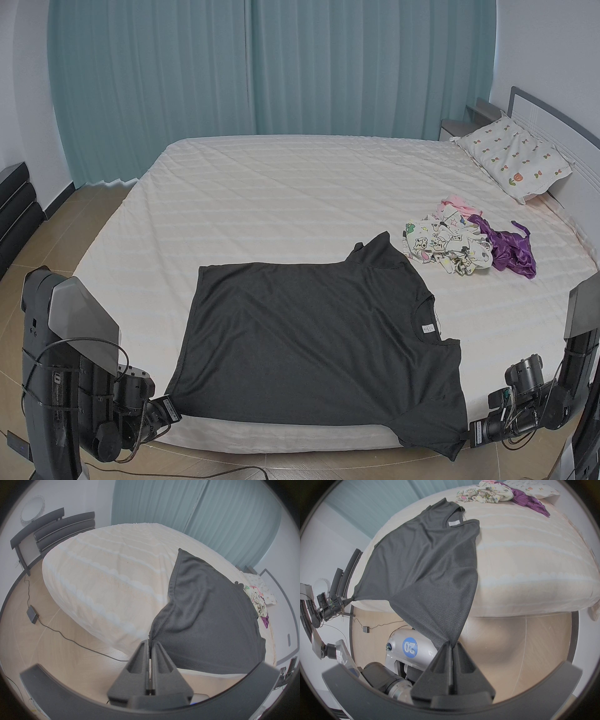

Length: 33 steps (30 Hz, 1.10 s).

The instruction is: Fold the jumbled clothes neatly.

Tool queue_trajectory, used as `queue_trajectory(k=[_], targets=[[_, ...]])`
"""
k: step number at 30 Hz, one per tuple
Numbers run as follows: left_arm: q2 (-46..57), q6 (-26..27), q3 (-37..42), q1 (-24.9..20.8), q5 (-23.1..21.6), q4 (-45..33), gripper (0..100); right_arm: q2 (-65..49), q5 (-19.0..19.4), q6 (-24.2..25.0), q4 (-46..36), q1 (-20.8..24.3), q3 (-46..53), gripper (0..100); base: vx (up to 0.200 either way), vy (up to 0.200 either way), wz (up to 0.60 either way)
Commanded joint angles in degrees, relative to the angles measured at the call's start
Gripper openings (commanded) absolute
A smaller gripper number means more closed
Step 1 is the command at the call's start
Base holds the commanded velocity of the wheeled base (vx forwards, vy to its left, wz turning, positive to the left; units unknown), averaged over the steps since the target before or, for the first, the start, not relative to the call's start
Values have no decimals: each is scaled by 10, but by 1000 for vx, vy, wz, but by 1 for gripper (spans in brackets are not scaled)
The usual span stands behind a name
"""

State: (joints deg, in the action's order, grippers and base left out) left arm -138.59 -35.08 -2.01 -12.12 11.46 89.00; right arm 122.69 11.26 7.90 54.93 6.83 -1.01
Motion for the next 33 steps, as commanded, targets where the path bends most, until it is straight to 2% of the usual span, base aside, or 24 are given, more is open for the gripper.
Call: queue_trajectory(k=[1, 14, 33], targets=[[0, 11, 12, -1, 0, 10, 0, -24, -10, -2, -27, 7, 10, 0, 0, 0, 0], [-8, 36, 17, 4, 9, 9, 0, -53, -48, 2, -109, 40, 10, 0, 0, 0, 0], [1, 45, 17, -18, 35, -103, 0, -62, -56, 4, -133, 35, 10, 0, 0, 0, 0]])
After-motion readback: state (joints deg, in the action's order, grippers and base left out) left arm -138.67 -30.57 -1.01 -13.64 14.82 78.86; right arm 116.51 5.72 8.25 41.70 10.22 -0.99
